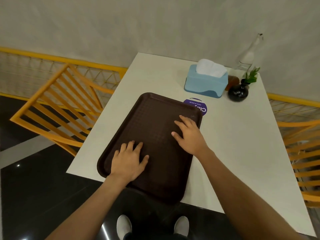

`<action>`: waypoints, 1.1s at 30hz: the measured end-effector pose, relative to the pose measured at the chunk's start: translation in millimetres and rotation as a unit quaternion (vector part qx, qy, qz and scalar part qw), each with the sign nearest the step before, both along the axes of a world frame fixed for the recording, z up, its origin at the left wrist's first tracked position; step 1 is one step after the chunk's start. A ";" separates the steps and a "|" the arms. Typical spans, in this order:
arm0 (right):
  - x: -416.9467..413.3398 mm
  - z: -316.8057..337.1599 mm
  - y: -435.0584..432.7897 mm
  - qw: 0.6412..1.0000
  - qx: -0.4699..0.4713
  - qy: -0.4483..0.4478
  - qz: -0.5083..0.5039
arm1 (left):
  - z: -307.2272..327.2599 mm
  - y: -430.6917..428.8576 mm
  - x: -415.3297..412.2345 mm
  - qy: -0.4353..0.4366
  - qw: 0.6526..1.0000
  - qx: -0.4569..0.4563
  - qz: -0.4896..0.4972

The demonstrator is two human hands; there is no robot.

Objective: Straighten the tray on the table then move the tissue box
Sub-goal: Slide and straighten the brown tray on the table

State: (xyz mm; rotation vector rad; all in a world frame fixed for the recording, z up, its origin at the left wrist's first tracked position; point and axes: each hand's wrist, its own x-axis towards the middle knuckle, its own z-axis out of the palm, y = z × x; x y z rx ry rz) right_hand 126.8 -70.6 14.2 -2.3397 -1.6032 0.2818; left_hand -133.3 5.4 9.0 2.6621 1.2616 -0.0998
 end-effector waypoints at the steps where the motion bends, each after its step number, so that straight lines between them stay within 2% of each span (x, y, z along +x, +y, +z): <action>1: -10.6 0.6 -7.7 0.997 0.057 0.026 -0.049 | 3.5 9.4 -3.8 -0.022 1.000 -0.004 -0.011; 4: -35.4 -5.2 -36.7 0.968 0.158 0.028 -0.193 | 10.7 41.2 -16.8 -0.073 0.996 0.036 -0.034; 7: -52.7 -14.4 -57.2 0.944 0.139 0.009 -0.298 | 10.3 70.8 -26.9 -0.083 0.993 0.082 -0.009; 9: -61.0 -20.2 -62.0 0.939 0.103 0.008 -0.329 | 6.6 83.0 -29.3 -0.073 0.994 0.081 0.004; 13: -72.6 -26.4 -57.4 0.938 0.060 0.010 -0.341 | -5.0 89.7 -33.2 -0.085 0.995 0.059 -0.002; 21: -79.2 -26.3 -40.8 0.930 0.015 -0.056 -0.363 | -17.9 96.3 -41.6 -0.140 0.989 0.047 0.002; 25: -69.1 -30.0 -25.5 0.931 0.020 -0.071 -0.358 | -24.8 109.1 -38.8 -0.165 0.985 0.048 0.017; 33: -49.6 -33.3 16.0 0.948 0.019 -0.056 -0.312 | -27.9 133.8 -38.0 -0.155 0.986 0.030 0.060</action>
